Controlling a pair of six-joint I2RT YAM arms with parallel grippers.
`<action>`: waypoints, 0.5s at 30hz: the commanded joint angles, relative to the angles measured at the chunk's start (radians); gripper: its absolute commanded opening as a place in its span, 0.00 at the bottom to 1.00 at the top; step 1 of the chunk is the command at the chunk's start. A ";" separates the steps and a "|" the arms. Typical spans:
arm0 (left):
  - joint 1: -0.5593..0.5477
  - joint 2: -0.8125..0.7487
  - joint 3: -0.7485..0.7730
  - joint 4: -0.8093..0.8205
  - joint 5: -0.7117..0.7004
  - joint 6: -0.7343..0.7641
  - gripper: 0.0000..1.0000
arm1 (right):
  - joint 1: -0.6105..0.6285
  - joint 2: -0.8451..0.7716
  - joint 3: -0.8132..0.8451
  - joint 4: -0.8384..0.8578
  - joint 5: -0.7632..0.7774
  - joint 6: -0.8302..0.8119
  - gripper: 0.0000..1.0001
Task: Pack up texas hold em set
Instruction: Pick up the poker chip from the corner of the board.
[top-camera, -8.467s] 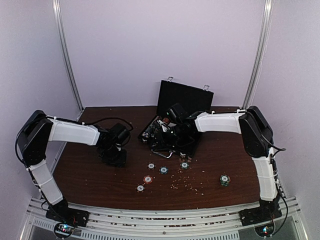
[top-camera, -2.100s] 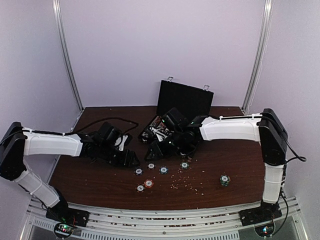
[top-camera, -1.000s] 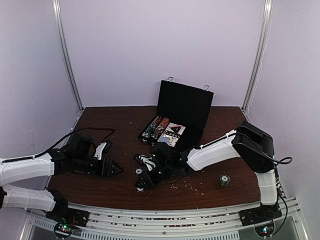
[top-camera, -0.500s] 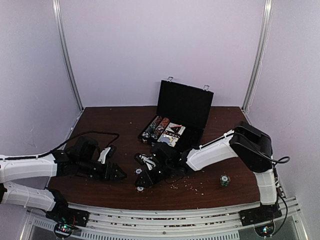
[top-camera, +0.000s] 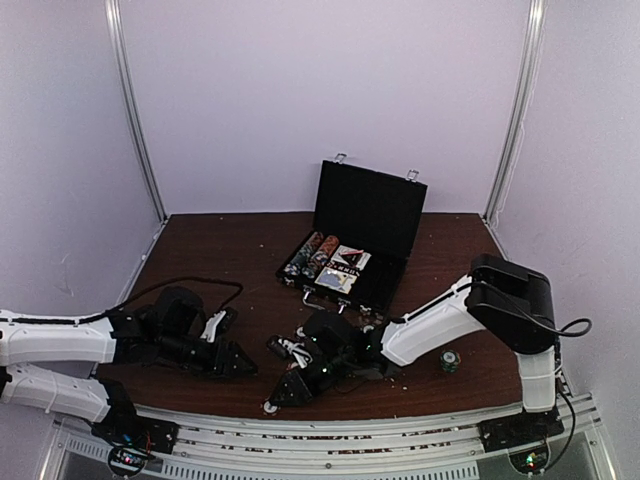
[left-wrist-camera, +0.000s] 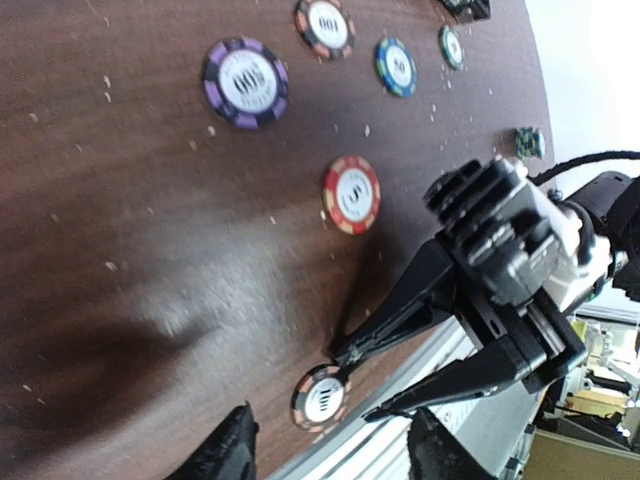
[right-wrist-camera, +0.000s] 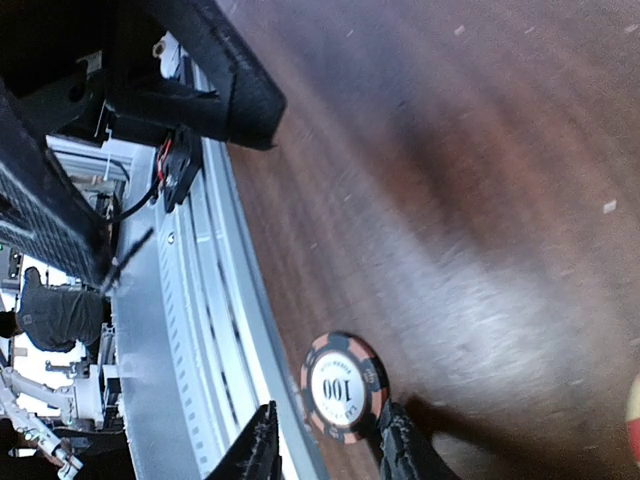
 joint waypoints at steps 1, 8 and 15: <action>-0.030 0.011 -0.014 0.046 0.042 -0.046 0.51 | 0.020 0.019 -0.014 0.002 -0.011 0.045 0.36; -0.076 0.062 -0.014 0.042 0.110 -0.079 0.42 | 0.027 0.042 0.009 0.004 -0.014 0.043 0.36; -0.092 0.053 -0.037 0.033 0.142 -0.165 0.38 | 0.017 0.054 0.052 -0.016 0.038 0.044 0.35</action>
